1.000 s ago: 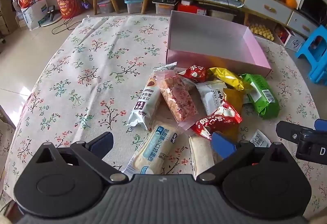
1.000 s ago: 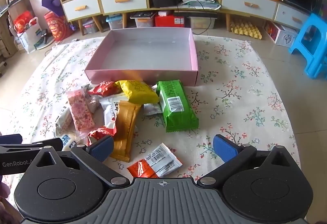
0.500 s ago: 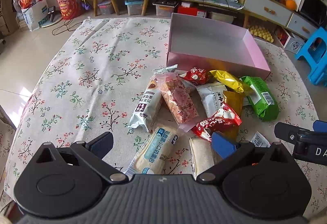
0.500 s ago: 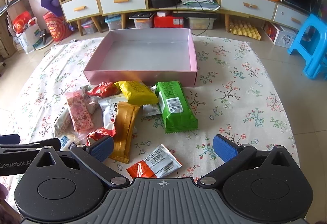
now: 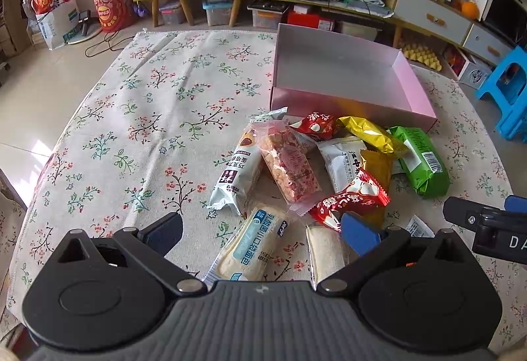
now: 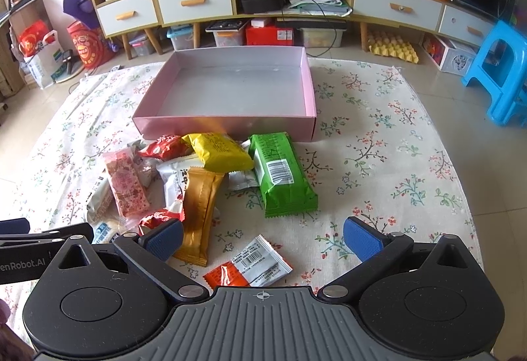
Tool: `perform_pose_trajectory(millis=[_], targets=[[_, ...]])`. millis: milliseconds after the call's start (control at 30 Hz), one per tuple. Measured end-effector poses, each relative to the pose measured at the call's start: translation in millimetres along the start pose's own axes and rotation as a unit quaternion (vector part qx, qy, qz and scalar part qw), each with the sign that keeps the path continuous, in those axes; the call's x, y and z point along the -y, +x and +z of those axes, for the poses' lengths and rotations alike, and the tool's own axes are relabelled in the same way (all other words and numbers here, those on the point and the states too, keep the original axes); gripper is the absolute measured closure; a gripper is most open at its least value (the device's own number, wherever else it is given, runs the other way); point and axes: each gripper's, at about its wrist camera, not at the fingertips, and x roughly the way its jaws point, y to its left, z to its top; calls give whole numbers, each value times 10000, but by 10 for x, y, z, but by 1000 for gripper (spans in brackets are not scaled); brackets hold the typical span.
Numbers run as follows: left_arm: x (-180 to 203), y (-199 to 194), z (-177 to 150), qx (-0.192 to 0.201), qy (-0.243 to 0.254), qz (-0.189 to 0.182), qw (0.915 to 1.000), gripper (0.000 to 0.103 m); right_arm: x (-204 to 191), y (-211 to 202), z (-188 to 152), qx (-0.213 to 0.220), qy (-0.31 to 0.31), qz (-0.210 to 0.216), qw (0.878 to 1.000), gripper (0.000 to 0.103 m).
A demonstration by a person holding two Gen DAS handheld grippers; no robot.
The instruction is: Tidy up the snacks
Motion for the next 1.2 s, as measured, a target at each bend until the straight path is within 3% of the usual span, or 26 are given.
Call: perform_pose_trajectory(millis=[1200], targets=[[21, 8, 3, 19, 90, 13, 10000, 0, 0, -9, 20, 30, -12, -27, 10000, 0]])
